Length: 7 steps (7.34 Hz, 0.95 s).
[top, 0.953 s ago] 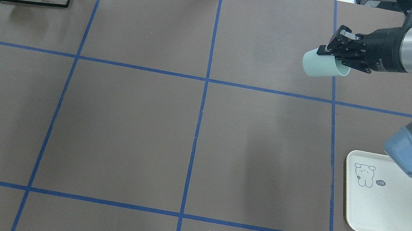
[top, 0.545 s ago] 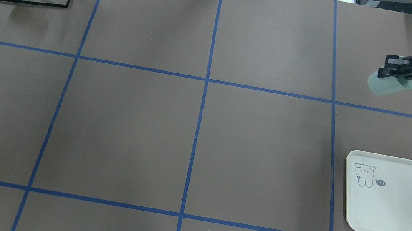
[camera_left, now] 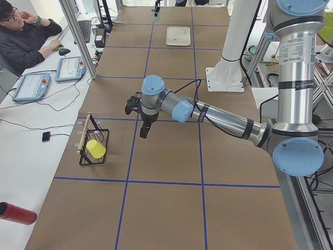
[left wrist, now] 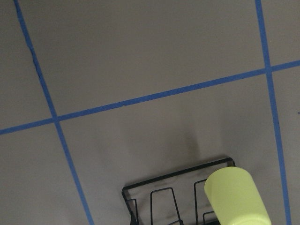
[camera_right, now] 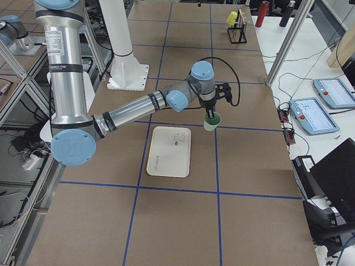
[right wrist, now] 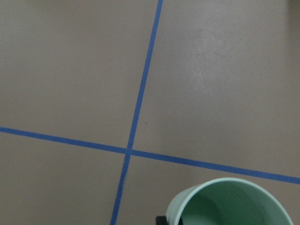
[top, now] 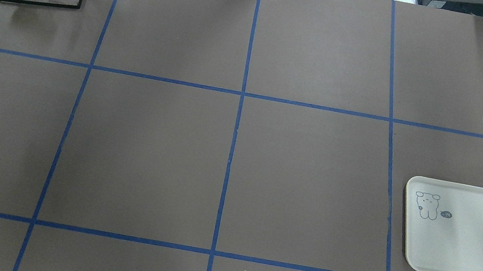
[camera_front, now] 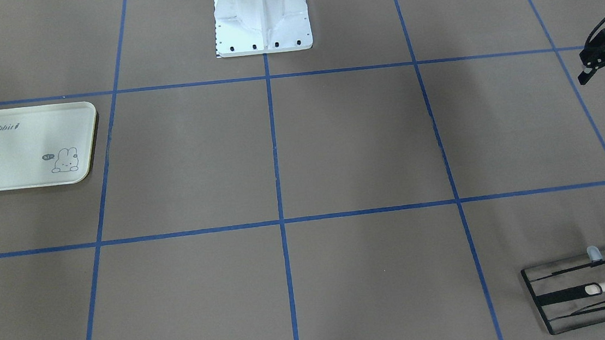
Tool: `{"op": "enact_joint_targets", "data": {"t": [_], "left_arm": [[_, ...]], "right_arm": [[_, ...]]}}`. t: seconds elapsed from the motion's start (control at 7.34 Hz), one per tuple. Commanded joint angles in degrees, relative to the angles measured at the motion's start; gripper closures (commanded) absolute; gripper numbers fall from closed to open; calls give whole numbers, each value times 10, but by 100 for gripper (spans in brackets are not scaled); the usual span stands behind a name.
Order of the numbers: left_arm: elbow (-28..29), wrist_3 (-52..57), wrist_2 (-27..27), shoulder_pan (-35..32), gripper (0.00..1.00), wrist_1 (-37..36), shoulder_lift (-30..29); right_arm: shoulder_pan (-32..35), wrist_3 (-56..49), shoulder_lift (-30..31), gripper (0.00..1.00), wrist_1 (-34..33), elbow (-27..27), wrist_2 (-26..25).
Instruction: Left arm grabs green cup and hands to right arm on tray
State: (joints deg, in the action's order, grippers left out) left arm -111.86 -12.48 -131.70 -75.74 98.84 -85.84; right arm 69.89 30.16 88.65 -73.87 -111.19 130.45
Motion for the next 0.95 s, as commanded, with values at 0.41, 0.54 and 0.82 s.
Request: {"op": "enact_joint_targets", "data": {"t": [0.41, 0.54, 0.82], "left_arm": [[11, 76, -4, -31, 0, -27, 50], [21, 75, -4, -29, 0, -28, 58], [37, 55, -21, -28, 0, -30, 59]], "right_arm": [[-10, -54, 140, 100, 6, -53, -19], [-20, -49, 153, 100, 14, -62, -36], [-46, -15, 180, 100, 77, -61, -51]]}}
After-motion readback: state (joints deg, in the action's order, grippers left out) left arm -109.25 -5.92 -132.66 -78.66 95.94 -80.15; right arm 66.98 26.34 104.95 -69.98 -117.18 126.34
